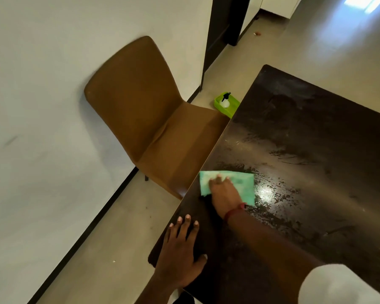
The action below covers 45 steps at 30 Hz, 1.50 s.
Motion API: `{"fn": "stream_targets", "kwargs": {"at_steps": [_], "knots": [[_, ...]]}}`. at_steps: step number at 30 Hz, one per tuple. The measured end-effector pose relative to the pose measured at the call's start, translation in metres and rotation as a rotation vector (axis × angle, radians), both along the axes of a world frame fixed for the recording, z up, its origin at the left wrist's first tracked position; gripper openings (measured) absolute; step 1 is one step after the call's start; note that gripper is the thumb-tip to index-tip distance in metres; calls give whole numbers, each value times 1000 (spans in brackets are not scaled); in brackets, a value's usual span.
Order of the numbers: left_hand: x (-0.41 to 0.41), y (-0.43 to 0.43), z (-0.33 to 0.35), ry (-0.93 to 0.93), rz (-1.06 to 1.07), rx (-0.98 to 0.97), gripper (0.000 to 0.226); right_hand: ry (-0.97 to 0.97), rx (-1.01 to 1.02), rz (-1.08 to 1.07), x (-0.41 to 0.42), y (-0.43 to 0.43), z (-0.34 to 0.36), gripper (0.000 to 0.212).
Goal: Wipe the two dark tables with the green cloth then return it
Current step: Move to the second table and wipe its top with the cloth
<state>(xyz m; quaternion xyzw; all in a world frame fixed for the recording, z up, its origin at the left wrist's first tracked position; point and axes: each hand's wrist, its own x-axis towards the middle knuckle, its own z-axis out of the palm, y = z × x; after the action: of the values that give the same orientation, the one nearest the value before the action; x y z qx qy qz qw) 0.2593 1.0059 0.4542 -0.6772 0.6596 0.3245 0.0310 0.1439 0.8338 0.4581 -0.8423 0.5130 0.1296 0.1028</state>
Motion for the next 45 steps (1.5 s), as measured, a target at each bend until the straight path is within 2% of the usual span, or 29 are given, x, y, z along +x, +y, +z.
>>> {"fn": "stream_targets", "kwargs": {"at_steps": [3, 5, 7, 9, 11, 13, 16, 18, 20, 23, 25, 29, 31, 33, 36, 38, 40, 43, 45], "knots": [[-2, -2, 4, -33, -3, 6, 85, -81, 101, 299, -2, 26, 0, 51], [-4, -4, 7, -58, 4, -2, 83, -166, 73, 348, -23, 7, 1, 50], [-8, -5, 9, -77, 32, -5, 82, -132, 86, 214, -41, -26, -1, 48], [-13, -7, 13, -75, 78, -8, 81, -125, 43, -21, -48, -54, 2, 47], [-21, -17, 13, -75, 125, -48, 81, -121, -10, -144, -36, -57, 6, 44], [-29, -34, 10, -84, 122, -101, 80, -88, 5, -41, -16, -39, 3, 44], [-32, -62, 5, -122, 102, -89, 78, -132, 63, 297, -8, -5, -6, 46], [-32, -73, 2, -144, 82, -39, 81, -167, 75, 370, -26, -26, -5, 46], [-33, -76, 1, -139, 84, 13, 88, -152, 70, 302, -43, -60, -5, 46], [-40, -79, 2, -140, 114, 61, 93, -151, -6, -45, -51, -96, -3, 45], [-43, -81, 3, -144, 124, 72, 96, -126, -13, -118, -33, -87, -2, 42], [-43, -82, 5, -154, 123, 80, 96, -141, 42, 259, -16, -39, -12, 50], [-43, -82, 5, -160, 124, 74, 96, -175, 64, 379, -37, -61, -11, 48], [-44, -83, 5, -154, 129, 77, 96, -178, 50, 283, -57, -98, -7, 46], [-45, -85, 5, -153, 141, 88, 96, -163, -57, -86, -74, -136, -2, 44], [-46, -86, 7, -155, 136, 106, 97, -133, -59, -168, -59, -129, 1, 44], [-48, -87, 8, -160, 132, 108, 97, -111, -35, -30, -36, -102, -5, 48], [-47, -88, 10, -170, 133, 112, 97, -136, 41, 368, -27, -59, -11, 52], [-47, -88, 9, -174, 136, 106, 97, -193, 59, 468, -46, -73, -7, 50]]}}
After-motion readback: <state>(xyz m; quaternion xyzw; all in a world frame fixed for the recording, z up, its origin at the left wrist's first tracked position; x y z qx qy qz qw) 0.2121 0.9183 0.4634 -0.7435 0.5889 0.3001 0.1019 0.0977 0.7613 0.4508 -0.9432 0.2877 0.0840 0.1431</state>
